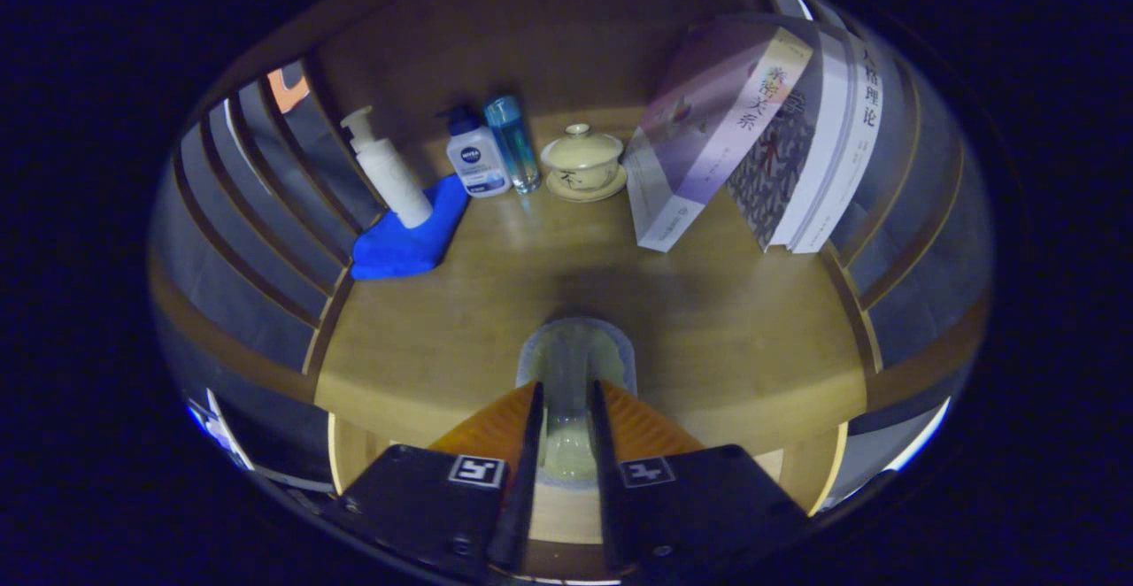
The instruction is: Pull open the drawer, take out the items inside it, and place them on the countertop above the cabinet.
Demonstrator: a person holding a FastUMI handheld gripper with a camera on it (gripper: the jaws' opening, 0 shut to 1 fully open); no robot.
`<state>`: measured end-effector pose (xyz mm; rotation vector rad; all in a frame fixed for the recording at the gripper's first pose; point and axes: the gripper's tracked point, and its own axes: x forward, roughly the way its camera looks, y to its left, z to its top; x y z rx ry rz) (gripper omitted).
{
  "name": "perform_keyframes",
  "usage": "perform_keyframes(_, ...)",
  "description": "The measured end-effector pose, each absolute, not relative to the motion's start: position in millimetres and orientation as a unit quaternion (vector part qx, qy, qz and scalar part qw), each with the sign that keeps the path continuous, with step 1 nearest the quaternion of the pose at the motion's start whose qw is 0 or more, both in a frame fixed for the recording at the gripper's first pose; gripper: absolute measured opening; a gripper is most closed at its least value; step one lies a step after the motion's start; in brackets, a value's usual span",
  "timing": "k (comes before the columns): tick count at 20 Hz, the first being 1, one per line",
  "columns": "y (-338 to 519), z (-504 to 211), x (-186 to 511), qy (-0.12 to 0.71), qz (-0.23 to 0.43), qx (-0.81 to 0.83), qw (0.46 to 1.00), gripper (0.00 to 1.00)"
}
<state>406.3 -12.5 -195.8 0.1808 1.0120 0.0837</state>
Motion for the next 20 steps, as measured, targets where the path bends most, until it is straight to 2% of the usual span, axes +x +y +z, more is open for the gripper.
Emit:
perform_keyframes(4,-16,-178,404,0.445,0.041,0.089,0.89,0.72)
perform_keyframes(13,-11,-111,366,0.306,0.044,0.029,0.95,0.76)
perform_keyframes(17,0,-69,332,0.243,0.05,0.035,0.968,0.84)
perform_keyframes(19,6,-51,310,0.211,0.058,0.026,0.976,1.0)
perform_keyframes(20,8,-45,298,0.196,0.059,0.023,0.978,0.99)
